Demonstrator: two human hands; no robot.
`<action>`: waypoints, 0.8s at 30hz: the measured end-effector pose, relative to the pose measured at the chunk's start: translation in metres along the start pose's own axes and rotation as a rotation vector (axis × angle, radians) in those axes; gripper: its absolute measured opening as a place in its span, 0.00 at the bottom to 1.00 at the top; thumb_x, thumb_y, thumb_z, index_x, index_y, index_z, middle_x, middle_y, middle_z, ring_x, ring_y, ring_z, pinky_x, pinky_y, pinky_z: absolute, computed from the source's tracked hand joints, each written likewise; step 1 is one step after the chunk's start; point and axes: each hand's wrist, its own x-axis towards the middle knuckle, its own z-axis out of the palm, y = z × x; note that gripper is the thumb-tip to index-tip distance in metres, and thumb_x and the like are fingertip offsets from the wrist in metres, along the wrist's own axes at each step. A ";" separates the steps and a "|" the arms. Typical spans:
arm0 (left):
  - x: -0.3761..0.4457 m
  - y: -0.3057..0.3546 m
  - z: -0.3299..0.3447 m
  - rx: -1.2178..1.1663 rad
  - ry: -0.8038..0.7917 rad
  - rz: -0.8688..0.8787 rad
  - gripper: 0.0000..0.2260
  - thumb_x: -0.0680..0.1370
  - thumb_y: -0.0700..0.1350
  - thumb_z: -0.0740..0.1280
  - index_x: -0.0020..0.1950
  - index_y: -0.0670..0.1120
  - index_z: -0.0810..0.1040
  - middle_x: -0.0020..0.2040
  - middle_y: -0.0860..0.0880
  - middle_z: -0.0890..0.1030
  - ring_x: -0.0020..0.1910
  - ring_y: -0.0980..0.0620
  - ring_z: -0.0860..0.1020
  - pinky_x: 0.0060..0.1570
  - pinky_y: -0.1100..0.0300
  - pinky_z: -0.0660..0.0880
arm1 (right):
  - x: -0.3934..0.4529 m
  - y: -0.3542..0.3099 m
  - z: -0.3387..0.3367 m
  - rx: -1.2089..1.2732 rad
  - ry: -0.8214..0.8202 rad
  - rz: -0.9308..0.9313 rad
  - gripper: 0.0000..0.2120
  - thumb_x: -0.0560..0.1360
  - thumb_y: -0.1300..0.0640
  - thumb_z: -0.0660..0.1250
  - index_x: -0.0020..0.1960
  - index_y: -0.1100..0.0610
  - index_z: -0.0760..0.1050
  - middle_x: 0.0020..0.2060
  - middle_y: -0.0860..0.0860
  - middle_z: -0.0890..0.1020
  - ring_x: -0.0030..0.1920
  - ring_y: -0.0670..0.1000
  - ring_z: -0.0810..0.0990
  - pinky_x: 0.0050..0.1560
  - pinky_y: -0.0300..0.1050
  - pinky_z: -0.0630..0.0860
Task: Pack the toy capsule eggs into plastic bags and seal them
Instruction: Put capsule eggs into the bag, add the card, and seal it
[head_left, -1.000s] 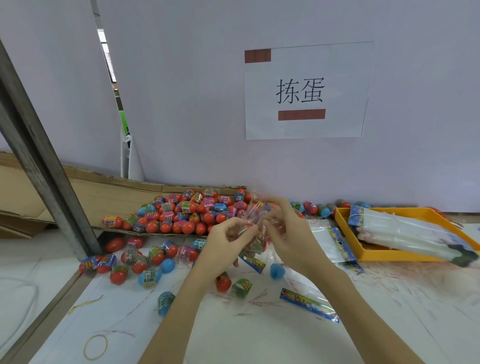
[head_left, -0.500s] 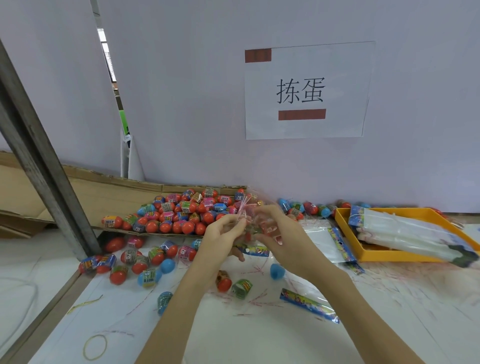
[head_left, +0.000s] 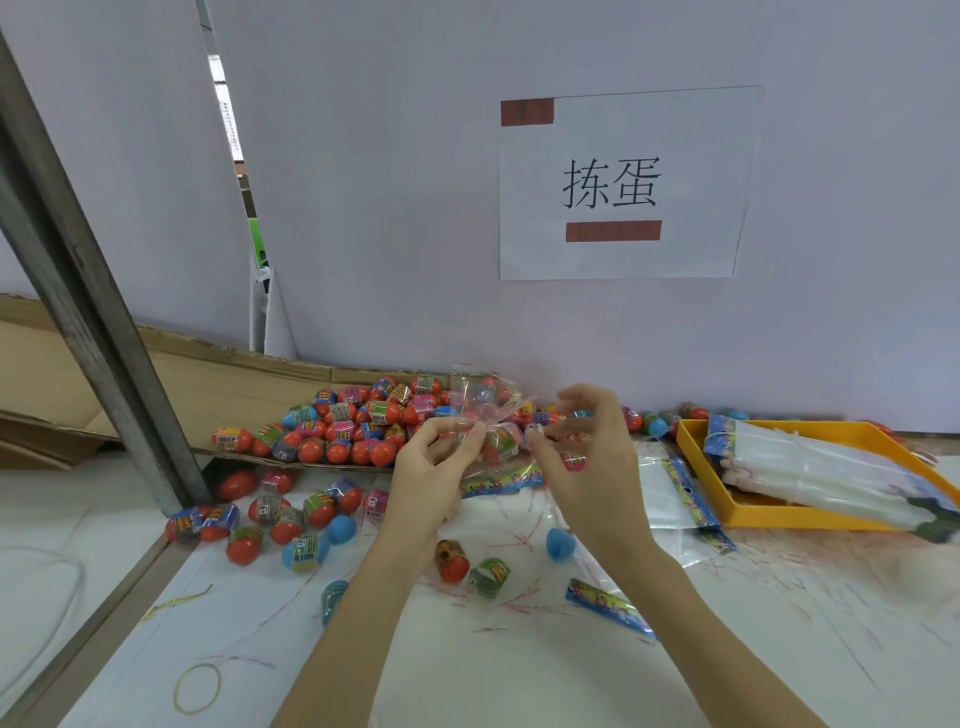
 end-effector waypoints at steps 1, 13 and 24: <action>-0.001 0.001 0.001 -0.009 -0.012 0.013 0.11 0.79 0.54 0.73 0.59 0.51 0.81 0.51 0.52 0.88 0.29 0.52 0.70 0.24 0.62 0.63 | -0.001 0.002 0.001 -0.018 -0.057 0.052 0.21 0.75 0.48 0.77 0.62 0.44 0.70 0.52 0.41 0.78 0.49 0.42 0.82 0.46 0.35 0.80; -0.005 0.003 0.007 0.099 -0.084 0.055 0.08 0.83 0.52 0.68 0.59 0.50 0.80 0.50 0.49 0.87 0.29 0.55 0.72 0.24 0.64 0.66 | -0.007 0.009 0.008 -0.078 -0.206 0.141 0.18 0.78 0.50 0.74 0.66 0.48 0.76 0.53 0.39 0.82 0.48 0.36 0.80 0.50 0.28 0.75; 0.003 -0.002 0.000 0.149 -0.007 0.160 0.04 0.78 0.48 0.76 0.52 0.54 0.86 0.48 0.58 0.87 0.49 0.63 0.84 0.47 0.64 0.82 | -0.005 0.006 0.010 0.223 -0.186 0.350 0.15 0.84 0.55 0.65 0.69 0.49 0.79 0.51 0.40 0.85 0.50 0.41 0.85 0.46 0.38 0.84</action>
